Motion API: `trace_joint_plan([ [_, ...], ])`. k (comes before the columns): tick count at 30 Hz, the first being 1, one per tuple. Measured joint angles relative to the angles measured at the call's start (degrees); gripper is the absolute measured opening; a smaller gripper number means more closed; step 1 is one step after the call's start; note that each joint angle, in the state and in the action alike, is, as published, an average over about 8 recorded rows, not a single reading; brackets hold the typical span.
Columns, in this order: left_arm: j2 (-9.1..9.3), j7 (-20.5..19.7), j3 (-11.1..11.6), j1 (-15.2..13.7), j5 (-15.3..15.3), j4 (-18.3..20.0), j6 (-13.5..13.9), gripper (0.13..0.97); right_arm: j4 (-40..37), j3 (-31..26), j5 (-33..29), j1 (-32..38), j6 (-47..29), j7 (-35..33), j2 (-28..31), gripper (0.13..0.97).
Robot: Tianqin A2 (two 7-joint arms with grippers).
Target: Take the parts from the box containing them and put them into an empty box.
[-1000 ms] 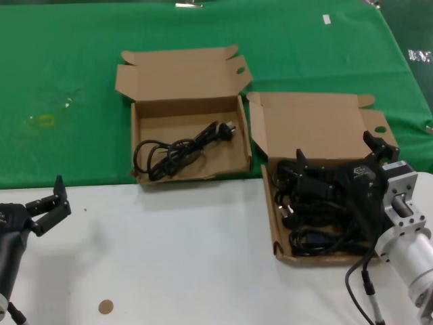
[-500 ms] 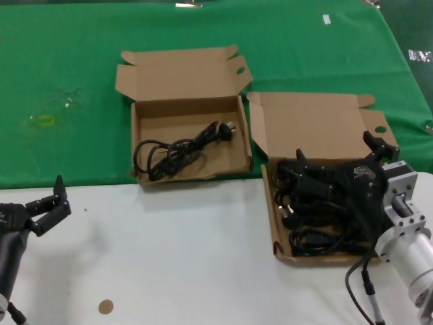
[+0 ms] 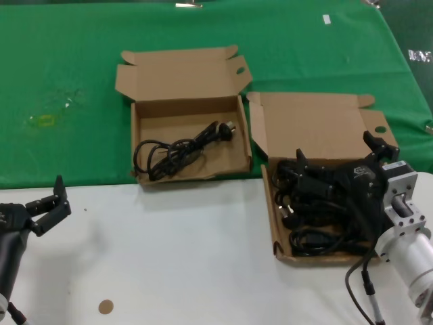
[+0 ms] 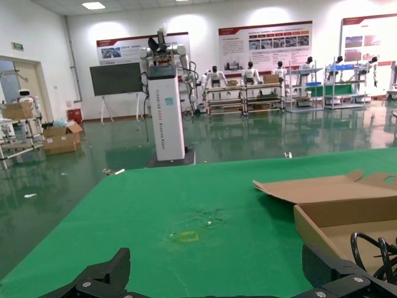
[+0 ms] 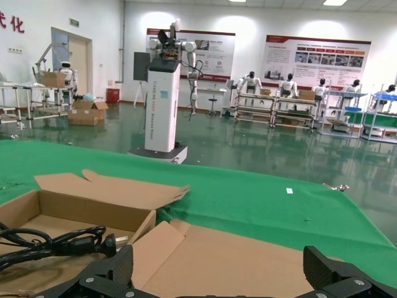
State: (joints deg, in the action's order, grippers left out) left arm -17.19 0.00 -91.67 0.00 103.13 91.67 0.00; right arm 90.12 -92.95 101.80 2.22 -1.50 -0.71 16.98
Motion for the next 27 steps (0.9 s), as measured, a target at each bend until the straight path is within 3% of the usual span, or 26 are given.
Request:
trace_joint_plan([
  [27, 0.00, 0.0, 0.0, 0.0, 0.0, 0.0, 0.0, 0.966, 0.0, 0.0, 0.0, 0.0, 0.0, 0.0, 0.0, 0.966],
])
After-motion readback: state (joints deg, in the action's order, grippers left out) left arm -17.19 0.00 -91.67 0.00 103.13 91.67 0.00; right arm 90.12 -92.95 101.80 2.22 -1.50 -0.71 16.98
